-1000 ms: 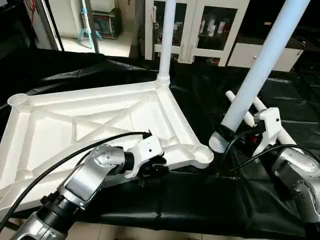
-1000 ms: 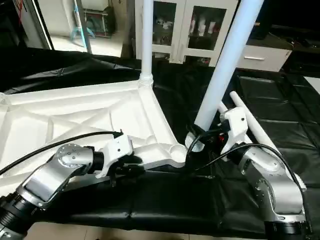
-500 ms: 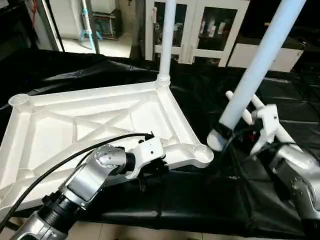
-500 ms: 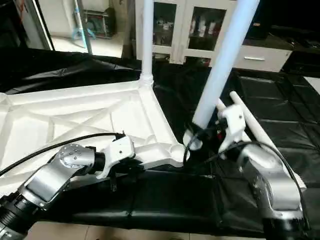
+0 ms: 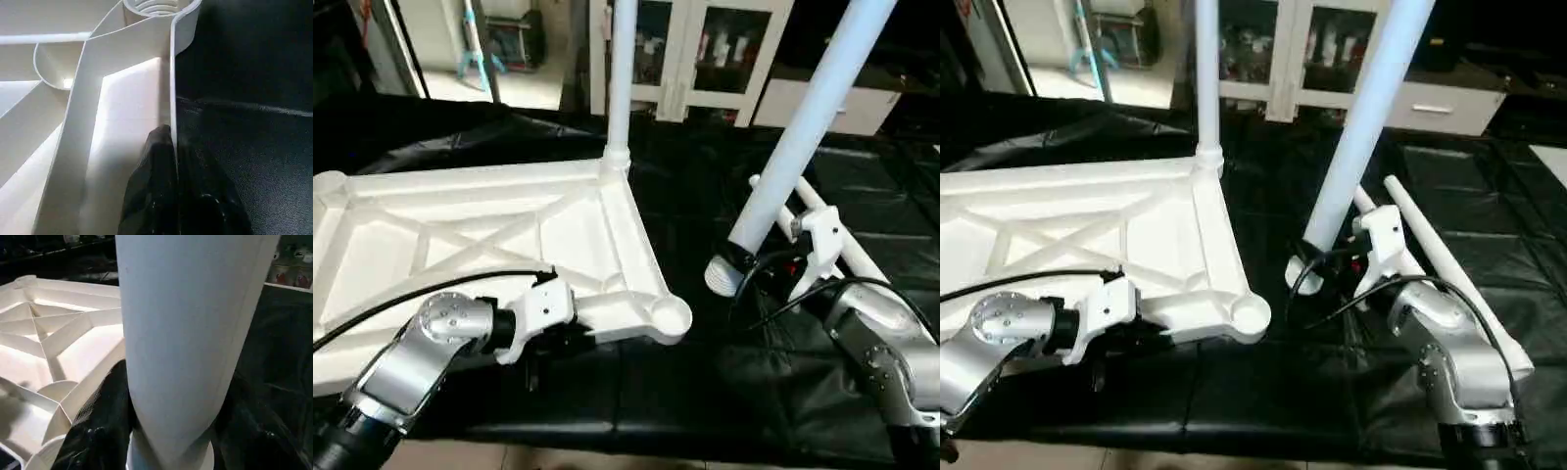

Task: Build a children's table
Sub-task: Insert table leg to table base

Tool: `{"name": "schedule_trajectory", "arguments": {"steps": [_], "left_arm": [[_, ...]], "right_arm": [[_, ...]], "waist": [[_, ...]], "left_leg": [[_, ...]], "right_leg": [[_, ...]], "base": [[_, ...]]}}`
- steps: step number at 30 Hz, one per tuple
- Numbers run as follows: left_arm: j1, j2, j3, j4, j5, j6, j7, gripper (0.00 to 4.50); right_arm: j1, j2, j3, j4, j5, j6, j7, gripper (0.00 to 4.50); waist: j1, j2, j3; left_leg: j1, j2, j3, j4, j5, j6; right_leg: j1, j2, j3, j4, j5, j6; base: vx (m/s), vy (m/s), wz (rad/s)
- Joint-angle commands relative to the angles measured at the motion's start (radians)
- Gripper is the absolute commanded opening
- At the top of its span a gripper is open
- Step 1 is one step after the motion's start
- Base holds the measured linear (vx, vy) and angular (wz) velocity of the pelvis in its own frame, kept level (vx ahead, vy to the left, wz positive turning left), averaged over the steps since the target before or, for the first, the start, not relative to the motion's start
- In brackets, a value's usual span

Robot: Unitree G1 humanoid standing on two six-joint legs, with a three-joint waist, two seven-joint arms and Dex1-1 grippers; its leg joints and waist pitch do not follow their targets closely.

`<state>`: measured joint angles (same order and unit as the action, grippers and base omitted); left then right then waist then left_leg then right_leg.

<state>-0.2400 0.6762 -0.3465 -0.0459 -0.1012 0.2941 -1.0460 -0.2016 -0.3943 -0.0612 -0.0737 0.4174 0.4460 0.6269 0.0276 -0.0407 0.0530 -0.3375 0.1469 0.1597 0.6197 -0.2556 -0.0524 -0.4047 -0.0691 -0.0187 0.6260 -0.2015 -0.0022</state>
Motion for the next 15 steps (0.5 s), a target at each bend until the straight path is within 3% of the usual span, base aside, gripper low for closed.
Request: {"name": "schedule_trajectory", "arguments": {"steps": [1,2,3,8,15], "left_arm": [[0.020,0.001,-0.013,0.018,0.009,-0.003,-0.003,0.05],[0.020,-0.002,-0.009,0.016,0.007,-0.008,-0.002,0.05],[0.013,-0.014,0.004,0.012,-0.019,0.007,-0.010,0.47],[-0.021,-0.049,0.034,0.000,-0.065,0.026,-0.017,0.93],[-0.057,-0.075,-0.018,0.044,0.000,-0.015,-0.011,1.41]], "right_arm": [[-0.004,0.000,-0.005,-0.015,-0.002,-0.006,-0.005,1.86],[-0.002,0.000,-0.005,-0.018,-0.001,-0.005,-0.005,1.86],[0.002,0.000,-0.004,-0.021,-0.001,-0.006,-0.006,1.86],[0.008,0.003,-0.001,-0.025,-0.002,-0.005,-0.005,1.86],[0.005,0.001,0.000,-0.028,0.000,-0.002,-0.009,1.86]], "waist": [[0.004,0.004,-0.047],[0.005,0.004,-0.047],[0.005,0.004,-0.047],[0.010,0.006,-0.049],[0.012,0.004,-0.051]], "left_leg": [[-0.007,0.068,-0.017,-0.088,-0.045,0.051],[-0.006,0.069,-0.017,-0.089,-0.054,0.048],[-0.006,0.069,-0.016,-0.088,-0.057,0.045],[-0.004,0.069,-0.014,-0.088,-0.053,0.036],[-0.005,0.068,-0.014,-0.085,-0.020,0.049]], "right_leg": [[0.049,-0.069,0.041,-0.064,-0.082,-0.262],[0.049,-0.069,0.041,-0.065,-0.092,-0.262],[0.049,-0.069,0.041,-0.066,-0.096,-0.261],[0.048,-0.069,0.041,-0.064,-0.085,-0.267],[0.053,-0.069,0.041,-0.061,-0.050,-0.262]], "base": [[0.000,0.000,0.00],[0.000,0.000,0.00],[0.000,0.000,0.00],[0.000,0.000,0.00],[0.000,0.000,0.00]]}}
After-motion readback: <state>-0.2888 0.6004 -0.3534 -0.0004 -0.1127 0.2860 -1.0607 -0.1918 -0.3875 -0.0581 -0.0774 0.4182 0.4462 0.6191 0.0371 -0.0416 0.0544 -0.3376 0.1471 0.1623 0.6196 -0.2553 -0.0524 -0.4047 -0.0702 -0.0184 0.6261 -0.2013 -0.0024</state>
